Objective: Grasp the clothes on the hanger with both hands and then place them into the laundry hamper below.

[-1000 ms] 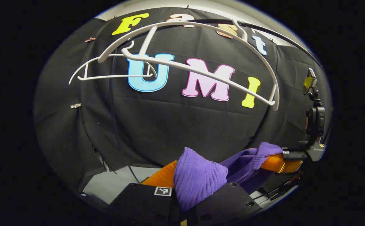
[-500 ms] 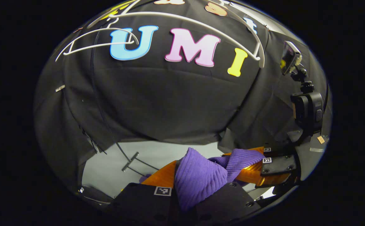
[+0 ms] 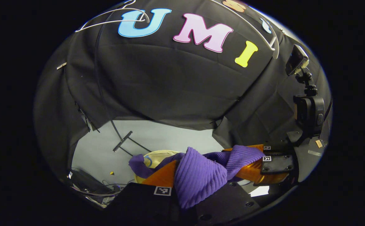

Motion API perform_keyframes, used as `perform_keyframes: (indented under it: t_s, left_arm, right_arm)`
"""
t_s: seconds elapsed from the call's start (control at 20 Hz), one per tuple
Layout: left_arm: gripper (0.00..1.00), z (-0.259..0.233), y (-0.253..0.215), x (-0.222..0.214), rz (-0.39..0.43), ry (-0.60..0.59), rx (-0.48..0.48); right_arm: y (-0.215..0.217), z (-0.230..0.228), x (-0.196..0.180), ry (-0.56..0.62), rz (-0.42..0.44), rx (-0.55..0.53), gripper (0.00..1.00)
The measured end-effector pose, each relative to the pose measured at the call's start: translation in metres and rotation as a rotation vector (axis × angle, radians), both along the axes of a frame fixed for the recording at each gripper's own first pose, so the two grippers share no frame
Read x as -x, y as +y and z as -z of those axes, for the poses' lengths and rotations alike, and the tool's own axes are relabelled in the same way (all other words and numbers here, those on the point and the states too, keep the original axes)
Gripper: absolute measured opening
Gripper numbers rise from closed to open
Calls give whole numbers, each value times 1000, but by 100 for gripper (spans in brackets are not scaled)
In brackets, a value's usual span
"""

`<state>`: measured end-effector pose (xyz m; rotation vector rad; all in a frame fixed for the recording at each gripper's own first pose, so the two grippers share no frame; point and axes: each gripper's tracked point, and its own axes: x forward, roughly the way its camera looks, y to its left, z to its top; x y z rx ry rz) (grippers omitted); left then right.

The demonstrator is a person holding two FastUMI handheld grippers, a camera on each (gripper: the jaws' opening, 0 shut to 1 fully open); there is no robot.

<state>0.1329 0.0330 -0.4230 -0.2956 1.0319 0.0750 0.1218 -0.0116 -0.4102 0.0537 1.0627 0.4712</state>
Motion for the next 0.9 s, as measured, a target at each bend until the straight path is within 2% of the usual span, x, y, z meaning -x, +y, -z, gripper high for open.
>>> perform_keyframes:
  t_s: [0.05,0.2,0.25,0.3,0.35,0.4,0.45,0.5,0.7,0.9]
  left_arm:
    - [13,1,0,1,8,9,-7]
    - [14,14,2,6,43,61,-35]
    - [25,21,10,7,62,80,-65]
    - [43,23,22,11,70,90,-118]
    - [60,13,32,13,66,91,-155]
    - [78,22,39,14,53,84,-167]
    - [95,18,42,14,35,72,-146]
    - [96,11,45,11,13,55,-136]
    - [95,-7,54,-1,-54,-11,-120]
    - [96,-23,51,-4,-34,-77,-119]
  right_arm:
    - [0,3,1,2,-16,11,17]
    - [-8,15,6,-4,-77,82,17]
    - [-18,18,6,-19,-99,129,38]
    - [-28,21,6,-31,-121,159,59]
    - [-23,27,6,-37,-130,132,79]
    - [-23,14,3,-38,-113,118,100]
    - [-21,11,0,-41,-96,106,94]
    - [-24,10,-3,-49,-83,105,99]
    - [-31,3,-16,-68,-41,96,99]
    - [-28,-13,-24,-120,-32,80,99]
